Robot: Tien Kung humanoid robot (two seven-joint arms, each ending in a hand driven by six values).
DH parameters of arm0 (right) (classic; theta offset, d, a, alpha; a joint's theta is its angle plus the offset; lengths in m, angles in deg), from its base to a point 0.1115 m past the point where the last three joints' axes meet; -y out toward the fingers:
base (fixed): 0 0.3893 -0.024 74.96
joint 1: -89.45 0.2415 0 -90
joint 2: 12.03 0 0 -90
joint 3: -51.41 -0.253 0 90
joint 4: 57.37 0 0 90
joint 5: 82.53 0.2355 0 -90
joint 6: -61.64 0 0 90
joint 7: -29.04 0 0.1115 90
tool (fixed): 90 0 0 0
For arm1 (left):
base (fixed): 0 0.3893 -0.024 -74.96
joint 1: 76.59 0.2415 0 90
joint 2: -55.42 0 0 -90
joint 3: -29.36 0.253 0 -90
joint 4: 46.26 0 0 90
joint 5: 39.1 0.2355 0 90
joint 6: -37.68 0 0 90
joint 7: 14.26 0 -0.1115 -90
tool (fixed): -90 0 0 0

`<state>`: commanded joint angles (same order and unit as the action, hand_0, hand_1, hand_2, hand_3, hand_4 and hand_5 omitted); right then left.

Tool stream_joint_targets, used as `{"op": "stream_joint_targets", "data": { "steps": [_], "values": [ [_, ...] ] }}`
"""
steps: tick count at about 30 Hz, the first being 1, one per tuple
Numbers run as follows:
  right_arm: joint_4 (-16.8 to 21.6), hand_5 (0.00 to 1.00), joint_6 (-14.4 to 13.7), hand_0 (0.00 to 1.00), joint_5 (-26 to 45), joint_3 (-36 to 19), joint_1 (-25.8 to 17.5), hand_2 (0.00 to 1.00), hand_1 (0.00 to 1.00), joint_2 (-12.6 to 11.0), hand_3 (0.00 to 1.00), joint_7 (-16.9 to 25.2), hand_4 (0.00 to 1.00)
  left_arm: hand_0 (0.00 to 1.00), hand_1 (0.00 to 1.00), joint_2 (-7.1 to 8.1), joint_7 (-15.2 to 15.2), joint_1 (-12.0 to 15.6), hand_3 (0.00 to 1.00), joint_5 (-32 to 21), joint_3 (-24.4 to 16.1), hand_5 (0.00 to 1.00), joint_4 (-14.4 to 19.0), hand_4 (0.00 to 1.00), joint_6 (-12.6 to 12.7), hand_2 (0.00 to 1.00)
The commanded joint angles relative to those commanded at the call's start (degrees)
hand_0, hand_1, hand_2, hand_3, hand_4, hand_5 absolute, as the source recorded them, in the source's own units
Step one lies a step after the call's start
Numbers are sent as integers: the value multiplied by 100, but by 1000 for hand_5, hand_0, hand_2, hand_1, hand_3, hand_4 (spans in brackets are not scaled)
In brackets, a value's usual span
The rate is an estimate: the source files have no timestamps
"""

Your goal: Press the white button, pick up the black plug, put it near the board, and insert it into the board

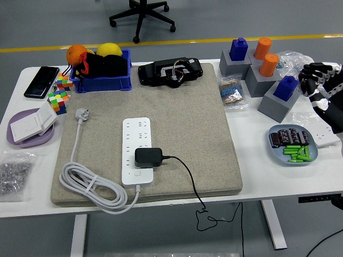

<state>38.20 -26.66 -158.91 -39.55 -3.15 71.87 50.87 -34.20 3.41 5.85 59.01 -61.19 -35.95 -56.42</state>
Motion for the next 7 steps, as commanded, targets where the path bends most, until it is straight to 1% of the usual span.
{"op": "stream_joint_targets", "data": {
  "steps": [7],
  "values": [
    [6,320,-4,673,12,-37,-5,623,642,41,606,-4,726,701,672,-19,3,39,683,0,-19,194,0,522,1,624]
  ]
}}
